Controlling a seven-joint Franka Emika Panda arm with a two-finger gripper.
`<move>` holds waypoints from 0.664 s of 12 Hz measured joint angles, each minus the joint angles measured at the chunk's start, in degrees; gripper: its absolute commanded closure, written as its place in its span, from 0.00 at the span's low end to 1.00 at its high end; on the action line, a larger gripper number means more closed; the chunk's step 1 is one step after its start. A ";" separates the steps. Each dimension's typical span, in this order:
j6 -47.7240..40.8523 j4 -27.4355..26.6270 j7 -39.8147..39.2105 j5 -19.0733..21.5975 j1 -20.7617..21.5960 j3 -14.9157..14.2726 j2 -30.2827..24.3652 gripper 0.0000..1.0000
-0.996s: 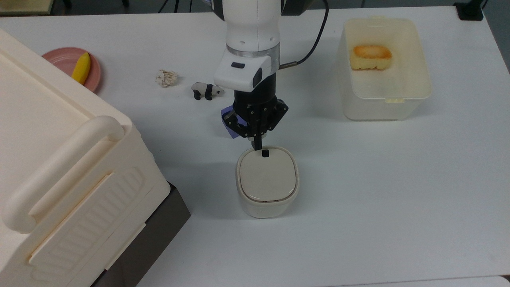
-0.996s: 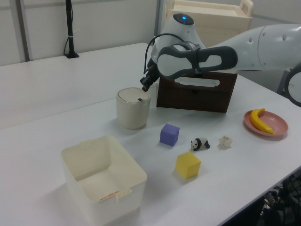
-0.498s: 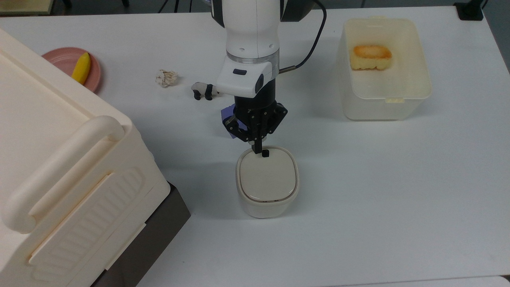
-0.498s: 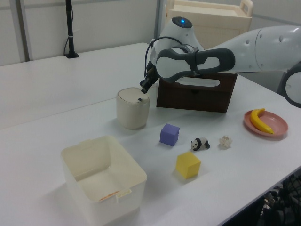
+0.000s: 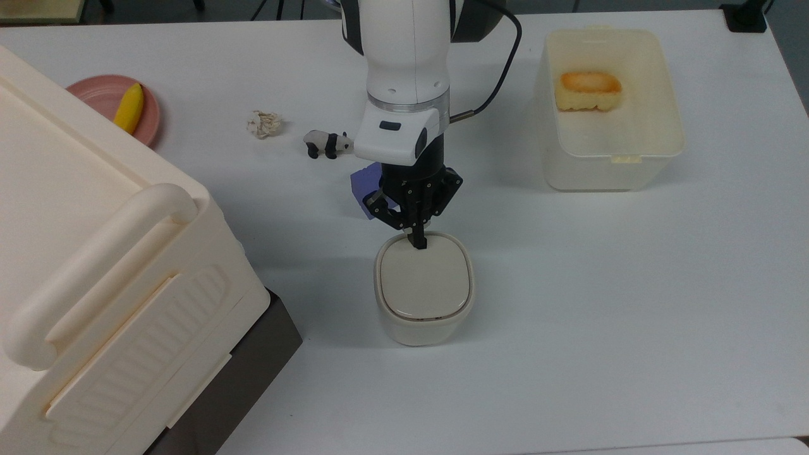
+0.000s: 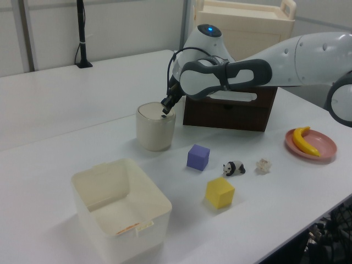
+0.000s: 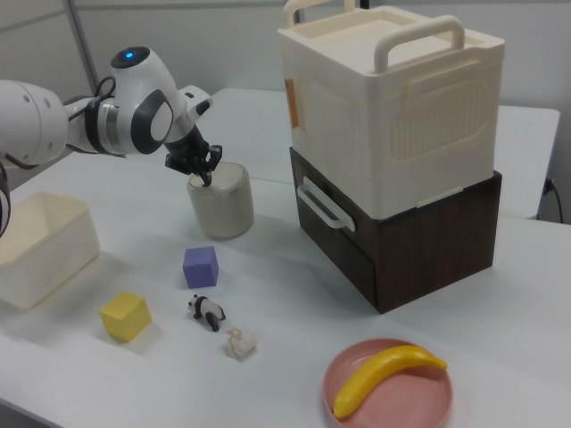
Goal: Open the trash can
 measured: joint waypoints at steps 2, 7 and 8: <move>0.00 0.00 -0.17 0.00 -0.06 0.10 0.23 1.00; 0.03 0.12 -2.60 0.02 -1.00 0.93 0.77 1.00; 0.03 0.12 -2.85 0.02 -1.68 1.69 0.89 1.00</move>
